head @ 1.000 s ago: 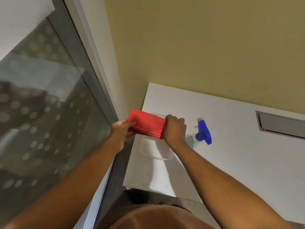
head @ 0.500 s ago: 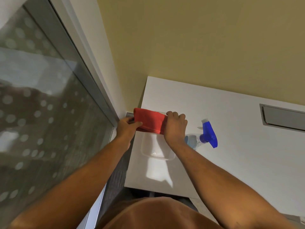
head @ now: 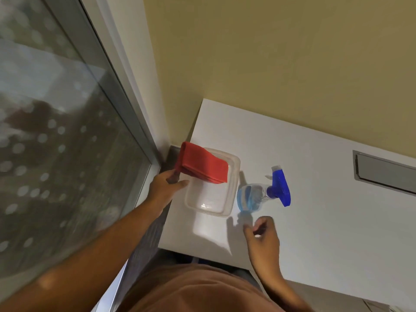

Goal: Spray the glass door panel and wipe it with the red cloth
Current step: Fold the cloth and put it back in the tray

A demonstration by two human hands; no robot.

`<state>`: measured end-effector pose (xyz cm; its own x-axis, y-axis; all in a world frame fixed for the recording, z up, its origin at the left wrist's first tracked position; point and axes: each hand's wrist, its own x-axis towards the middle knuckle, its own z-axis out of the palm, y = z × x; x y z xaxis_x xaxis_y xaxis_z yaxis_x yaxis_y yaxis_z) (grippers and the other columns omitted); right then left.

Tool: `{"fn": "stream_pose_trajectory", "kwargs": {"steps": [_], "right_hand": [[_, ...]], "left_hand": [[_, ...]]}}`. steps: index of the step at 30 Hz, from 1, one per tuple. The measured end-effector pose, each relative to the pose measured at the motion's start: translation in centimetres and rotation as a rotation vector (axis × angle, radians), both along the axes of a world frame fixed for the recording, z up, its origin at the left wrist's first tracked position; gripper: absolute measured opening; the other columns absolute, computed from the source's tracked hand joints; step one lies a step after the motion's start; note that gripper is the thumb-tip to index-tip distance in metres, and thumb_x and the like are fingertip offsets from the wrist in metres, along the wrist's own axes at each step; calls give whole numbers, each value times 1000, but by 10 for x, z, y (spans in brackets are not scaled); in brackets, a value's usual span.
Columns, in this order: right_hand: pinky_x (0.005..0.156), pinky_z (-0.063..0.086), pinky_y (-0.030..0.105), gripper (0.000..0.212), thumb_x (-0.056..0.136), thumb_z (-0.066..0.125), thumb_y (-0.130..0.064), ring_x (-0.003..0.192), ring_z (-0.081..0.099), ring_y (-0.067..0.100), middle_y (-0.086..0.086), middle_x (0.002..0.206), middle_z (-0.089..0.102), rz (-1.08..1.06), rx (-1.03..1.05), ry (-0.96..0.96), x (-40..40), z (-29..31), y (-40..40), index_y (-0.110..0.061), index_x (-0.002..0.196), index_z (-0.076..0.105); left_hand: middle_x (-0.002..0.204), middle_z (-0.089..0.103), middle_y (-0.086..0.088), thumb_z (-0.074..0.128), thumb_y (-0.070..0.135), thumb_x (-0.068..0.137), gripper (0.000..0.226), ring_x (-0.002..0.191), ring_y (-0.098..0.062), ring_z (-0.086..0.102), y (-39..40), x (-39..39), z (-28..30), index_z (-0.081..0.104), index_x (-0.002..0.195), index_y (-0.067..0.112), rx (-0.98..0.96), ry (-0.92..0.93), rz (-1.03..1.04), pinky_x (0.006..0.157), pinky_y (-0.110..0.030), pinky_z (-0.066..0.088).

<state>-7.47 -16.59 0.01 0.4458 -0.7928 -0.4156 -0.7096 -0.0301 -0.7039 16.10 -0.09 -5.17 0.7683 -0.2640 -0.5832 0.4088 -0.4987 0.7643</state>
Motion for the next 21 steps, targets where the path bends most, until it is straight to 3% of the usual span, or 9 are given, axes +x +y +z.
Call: {"fn": "stream_pose_trajectory", "kwargs": {"steps": [4,6,11,14,18,21], "right_hand": [[96,50,34,75,82,91,-19,113,55,18,-3,131,49,-126,-69,-63,19,-7,-11,-17,140,44],[102,48,34,85,78,94,-22,118,53,17,-1,134,50,-181,-73,-115,39,-12,-20,-14,147,44],[94,56,36,47,87,87,-17,101,68,23,6,108,69,-236,-57,-187,65,-8,-40,-8,126,62],[91,59,35,45,87,86,-22,101,74,28,9,107,75,-184,-103,-192,56,5,-52,-6,124,65],[82,57,12,47,82,90,-18,96,73,6,-4,108,76,-61,-128,-300,43,58,-50,-18,125,68],[80,55,9,45,81,90,-16,102,70,-2,-19,106,76,141,-84,-353,45,92,-35,-25,120,70]], "left_hand": [[100,74,-1,80,31,90,42,101,-21,68,3,-9,-3,72,128,17,22,-73,-27,94,-37,54],[91,73,1,79,32,91,38,93,-19,69,1,-10,-3,73,125,17,36,-108,-73,91,-38,57],[91,75,1,77,26,93,38,88,-22,70,-2,-8,-4,71,130,19,56,-131,-172,89,-42,62],[97,77,1,77,23,93,34,93,-24,73,0,-7,-10,73,127,21,68,-141,-188,90,-44,64],[98,78,9,78,28,89,31,88,-17,73,5,-7,-20,76,120,32,80,-124,-198,89,-47,65],[95,78,8,81,23,87,33,86,-13,73,5,-6,-19,77,119,27,58,-118,-204,88,-46,64]]}}
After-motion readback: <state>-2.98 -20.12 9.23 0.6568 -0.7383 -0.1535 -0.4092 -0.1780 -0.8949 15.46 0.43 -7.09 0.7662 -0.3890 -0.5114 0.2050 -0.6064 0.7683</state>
